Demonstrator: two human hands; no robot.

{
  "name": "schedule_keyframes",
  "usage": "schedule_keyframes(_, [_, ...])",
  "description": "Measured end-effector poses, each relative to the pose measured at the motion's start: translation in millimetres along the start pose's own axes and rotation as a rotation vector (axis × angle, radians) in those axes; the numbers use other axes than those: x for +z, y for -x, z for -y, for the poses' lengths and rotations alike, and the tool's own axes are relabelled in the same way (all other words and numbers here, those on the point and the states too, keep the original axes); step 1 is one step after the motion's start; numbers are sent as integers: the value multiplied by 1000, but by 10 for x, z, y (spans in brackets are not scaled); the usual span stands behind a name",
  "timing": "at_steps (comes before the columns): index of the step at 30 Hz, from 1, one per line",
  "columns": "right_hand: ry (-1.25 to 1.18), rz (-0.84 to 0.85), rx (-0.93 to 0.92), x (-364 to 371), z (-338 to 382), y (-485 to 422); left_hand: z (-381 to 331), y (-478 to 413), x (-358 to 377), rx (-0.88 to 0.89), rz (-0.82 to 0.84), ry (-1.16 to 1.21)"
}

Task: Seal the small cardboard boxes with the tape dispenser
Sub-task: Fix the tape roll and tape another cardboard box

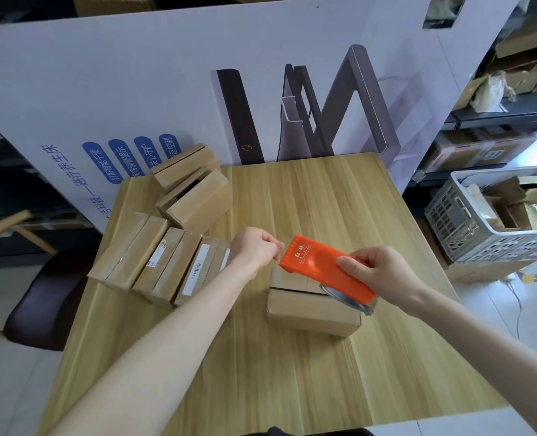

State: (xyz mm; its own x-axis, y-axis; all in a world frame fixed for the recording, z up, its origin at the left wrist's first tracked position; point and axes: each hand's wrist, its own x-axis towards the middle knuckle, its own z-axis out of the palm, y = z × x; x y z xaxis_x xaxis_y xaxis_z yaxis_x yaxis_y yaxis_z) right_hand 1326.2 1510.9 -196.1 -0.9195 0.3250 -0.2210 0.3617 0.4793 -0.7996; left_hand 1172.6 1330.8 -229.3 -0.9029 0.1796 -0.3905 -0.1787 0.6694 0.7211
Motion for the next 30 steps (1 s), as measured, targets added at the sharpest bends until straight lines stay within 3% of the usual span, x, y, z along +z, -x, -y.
schedule_keyframes(22, [285, 5, 38, -25, -159, 187, 367, -149, -29, -71, -105, -162])
schedule_keyframes(26, [274, 64, 57, -118, -263, 268, 537, -206, -198, -131, -147, -138])
schedule_keyframes(30, [339, 126, 81, -233, -283, 262, 564, -136, -184, -79, -167, -132])
